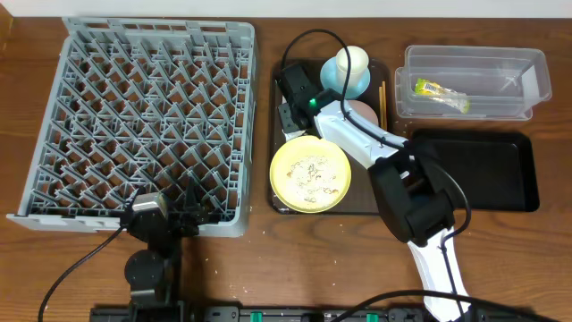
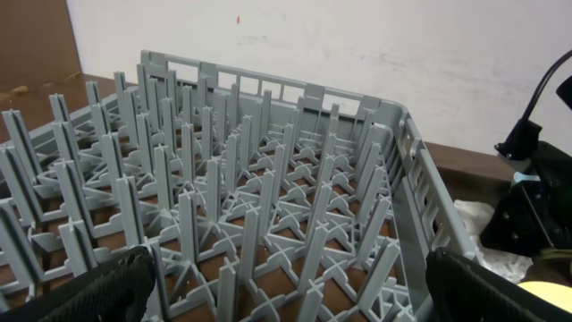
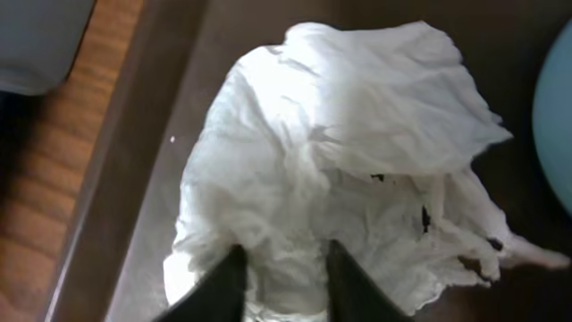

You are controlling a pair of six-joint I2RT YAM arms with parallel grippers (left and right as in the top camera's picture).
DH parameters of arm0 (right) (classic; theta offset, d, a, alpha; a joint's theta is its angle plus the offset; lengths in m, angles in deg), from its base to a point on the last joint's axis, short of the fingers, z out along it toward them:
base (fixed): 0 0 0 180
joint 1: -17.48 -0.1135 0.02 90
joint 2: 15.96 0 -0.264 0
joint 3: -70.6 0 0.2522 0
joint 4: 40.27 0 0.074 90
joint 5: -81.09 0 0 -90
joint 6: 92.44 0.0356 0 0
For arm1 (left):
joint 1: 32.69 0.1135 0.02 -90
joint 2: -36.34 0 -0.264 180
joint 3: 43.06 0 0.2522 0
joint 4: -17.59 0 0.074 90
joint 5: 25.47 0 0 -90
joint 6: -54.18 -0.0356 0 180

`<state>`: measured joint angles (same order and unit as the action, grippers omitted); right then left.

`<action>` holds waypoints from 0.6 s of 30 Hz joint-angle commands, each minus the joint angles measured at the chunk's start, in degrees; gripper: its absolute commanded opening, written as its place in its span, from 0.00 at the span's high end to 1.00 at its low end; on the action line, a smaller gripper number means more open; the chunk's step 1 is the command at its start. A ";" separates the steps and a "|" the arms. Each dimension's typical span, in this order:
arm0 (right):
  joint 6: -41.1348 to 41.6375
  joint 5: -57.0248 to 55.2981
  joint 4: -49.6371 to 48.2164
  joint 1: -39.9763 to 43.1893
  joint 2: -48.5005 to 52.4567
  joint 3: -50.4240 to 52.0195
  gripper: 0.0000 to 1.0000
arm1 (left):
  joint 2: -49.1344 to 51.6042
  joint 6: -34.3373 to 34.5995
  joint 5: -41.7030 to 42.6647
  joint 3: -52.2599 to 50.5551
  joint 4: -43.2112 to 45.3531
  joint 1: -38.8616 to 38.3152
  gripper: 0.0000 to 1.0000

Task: Sort waste into correct bins and load items into the dishwasher
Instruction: 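Move the right gripper back to the tray and grasp the white tissue, then carry the tissue right and release it into the clear bin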

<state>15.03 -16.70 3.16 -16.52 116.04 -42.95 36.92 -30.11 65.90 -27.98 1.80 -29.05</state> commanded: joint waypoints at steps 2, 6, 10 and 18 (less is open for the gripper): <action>-0.37 -0.96 -0.02 -0.04 -1.20 -2.27 0.99 | -0.35 -0.76 -0.52 -1.09 -2.03 -0.20 0.02; -0.35 -1.03 0.24 0.00 -3.08 -5.22 0.99 | -0.35 -0.76 -0.52 -1.09 -2.03 -0.20 0.02; 1.18 -2.56 0.31 0.39 -6.45 -8.52 0.99 | -0.35 -0.76 -0.52 -1.09 -2.03 -0.20 0.02; 7.80 -10.86 -0.68 5.01 -16.57 -10.91 0.99 | -0.35 -0.76 -0.52 -1.09 -2.03 -0.20 0.02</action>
<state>19.10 -22.69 2.53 -14.20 104.50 -52.19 36.92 -30.11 65.90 -27.98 1.83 -29.05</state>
